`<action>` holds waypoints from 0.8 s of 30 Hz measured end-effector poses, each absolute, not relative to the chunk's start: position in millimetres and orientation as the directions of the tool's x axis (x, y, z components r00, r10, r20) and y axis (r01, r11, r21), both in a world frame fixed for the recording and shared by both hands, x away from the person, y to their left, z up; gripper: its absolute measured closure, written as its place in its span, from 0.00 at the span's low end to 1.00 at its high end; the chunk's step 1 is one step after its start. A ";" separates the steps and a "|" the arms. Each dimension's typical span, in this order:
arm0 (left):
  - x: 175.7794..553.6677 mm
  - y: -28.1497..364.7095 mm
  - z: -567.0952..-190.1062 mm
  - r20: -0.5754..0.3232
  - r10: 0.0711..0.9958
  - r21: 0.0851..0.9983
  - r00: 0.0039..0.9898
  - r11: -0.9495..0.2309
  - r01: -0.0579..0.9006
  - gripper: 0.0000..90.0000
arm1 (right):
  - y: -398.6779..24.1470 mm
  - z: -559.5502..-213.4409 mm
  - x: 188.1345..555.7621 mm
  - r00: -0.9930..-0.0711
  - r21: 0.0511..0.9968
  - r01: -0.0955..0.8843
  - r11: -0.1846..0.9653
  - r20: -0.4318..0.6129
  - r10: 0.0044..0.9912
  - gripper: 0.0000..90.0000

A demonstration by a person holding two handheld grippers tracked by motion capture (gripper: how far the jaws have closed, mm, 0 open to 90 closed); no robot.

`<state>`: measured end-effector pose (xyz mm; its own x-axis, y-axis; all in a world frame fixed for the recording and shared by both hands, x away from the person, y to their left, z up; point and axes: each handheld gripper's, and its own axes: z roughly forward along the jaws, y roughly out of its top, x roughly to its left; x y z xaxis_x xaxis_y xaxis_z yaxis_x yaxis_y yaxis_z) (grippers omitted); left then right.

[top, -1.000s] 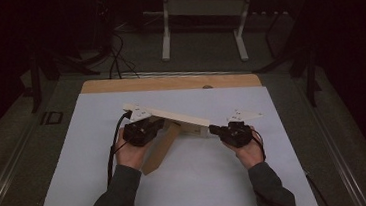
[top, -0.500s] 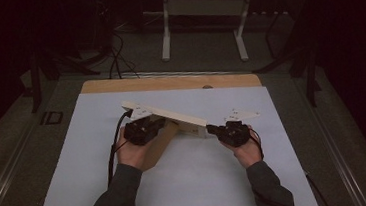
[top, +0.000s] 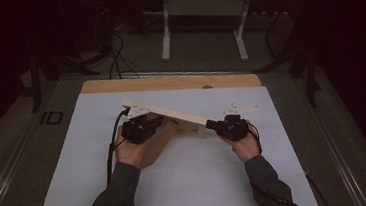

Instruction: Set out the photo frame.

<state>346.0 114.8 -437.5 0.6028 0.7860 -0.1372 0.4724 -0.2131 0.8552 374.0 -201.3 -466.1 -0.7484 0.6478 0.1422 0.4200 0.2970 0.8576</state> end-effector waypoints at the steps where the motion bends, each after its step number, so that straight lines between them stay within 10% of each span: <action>1: 346.5 115.4 -437.0 -0.137 0.787 0.855 0.602 -0.213 0.473 1.00 | -201.3 -466.4 375.4 -0.747 0.857 0.423 0.295 0.146 0.648 1.00; 24: 352.2 107.0 -431.7 -0.143 0.787 0.856 0.600 -0.206 0.474 1.00 | -187.9 -465.4 384.0 -0.766 0.854 0.435 0.286 0.183 0.616 1.00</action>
